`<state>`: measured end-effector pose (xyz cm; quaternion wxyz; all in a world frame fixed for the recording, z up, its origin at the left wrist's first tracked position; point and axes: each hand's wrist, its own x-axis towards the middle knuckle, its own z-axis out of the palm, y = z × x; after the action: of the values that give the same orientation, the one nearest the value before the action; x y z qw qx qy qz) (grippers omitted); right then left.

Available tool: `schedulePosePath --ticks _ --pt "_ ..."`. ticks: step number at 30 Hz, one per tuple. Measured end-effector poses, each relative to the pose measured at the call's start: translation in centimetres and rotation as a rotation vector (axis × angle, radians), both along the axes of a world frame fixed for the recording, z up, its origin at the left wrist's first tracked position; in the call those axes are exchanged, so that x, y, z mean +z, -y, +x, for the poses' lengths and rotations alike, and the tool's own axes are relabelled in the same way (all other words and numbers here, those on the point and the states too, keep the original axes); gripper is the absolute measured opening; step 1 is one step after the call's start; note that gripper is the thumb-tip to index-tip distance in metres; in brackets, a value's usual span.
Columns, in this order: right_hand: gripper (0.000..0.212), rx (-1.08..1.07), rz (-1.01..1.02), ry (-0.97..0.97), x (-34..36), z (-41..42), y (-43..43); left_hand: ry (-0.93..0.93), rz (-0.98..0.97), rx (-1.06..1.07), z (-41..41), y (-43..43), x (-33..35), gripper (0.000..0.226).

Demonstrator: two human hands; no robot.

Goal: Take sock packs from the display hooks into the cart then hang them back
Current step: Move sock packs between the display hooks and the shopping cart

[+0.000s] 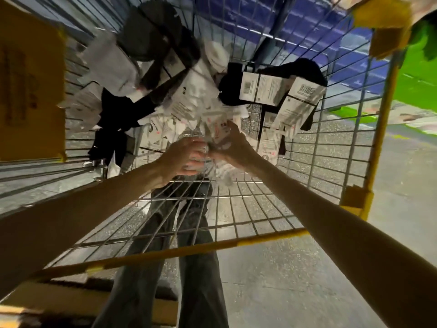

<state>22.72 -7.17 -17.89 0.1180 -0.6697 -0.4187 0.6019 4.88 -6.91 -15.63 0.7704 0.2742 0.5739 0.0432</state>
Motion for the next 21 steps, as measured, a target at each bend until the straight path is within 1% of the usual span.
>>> schedulePosePath --ticks 2,3,4,6,7,8,9,10,11,13,14,15,16,18,19,21 --pt "0.083 -0.086 0.0 -0.181 2.1 -2.0 -0.7 0.081 -0.088 0.163 -0.1 -1.2 1.7 0.035" --pt "0.081 -0.113 -0.017 -0.271 3.0 -2.8 -0.9 0.108 -0.093 0.223 -0.2 -1.8 2.3 0.04" --pt "0.08 -0.123 -0.048 -0.347 3.8 -3.5 -1.1 0.107 -0.07 0.263 -0.5 -2.2 2.4 0.038" --pt "0.069 -0.094 -0.115 -0.44 4.7 -4.3 -1.5 0.023 0.001 0.321 -1.7 -2.9 2.3 0.026" --pt "0.06 -0.084 -0.15 -0.46 4.9 -4.2 -1.6 -0.026 0.005 0.34 -2.6 -3.1 2.3 0.03" --pt "0.051 -0.091 -0.185 -0.448 4.7 -3.9 -1.7 -0.037 -0.015 0.354 -3.5 -3.3 2.1 0.036" --pt "0.045 -0.096 -0.189 -0.38 4.0 -3.4 -1.7 -0.024 -0.047 0.362 -4.5 -3.4 1.7 0.039" --pt "0.043 -0.077 -0.149 -0.226 3.0 -2.8 -1.6 0.0 -0.069 0.36 -5.3 -3.4 1.2 0.036" --pt "0.046 -0.024 -0.092 -0.012 1.7 -2.1 -1.3 0.014 -0.085 0.353 -6.1 -3.3 0.9 0.033" --pt "0.065 0.147 -0.029 0.403 -0.8 -0.5 -0.8 0.047 -0.097 0.342 -7.4 -3.2 0.0 0.036" --pt "0.078 0.236 -0.037 0.537 -1.8 0.1 -0.6 0.058 -0.097 0.331 -7.8 -3.0 -0.5 0.043" --pt "0.091 0.313 -0.062 0.619 -2.9 0.7 -0.4 0.079 -0.101 0.32 -8.1 -3.0 -0.8 0.047" --pt "0.105 0.384 -0.095 0.671 -4.0 1.2 -0.3 0.095 -0.1 0.312 -8.3 -3.1 -0.9 0.048" --pt "0.129 0.476 -0.174 0.739 -5.8 1.5 -0.2 0.13 -0.089 0.31 -8.5 -3.5 -1.2 0.039" --pt "0.137 0.484 -0.194 0.767 -6.5 1.3 -0.1 0.142 -0.086 0.312 -8.5 -3.7 -1.4 0.036" --pt "0.142 0.446 -0.166 0.828 -7.5 0.8 0.4 0.146 -0.089 0.324 -8.5 -3.9 -1.8 0.035"
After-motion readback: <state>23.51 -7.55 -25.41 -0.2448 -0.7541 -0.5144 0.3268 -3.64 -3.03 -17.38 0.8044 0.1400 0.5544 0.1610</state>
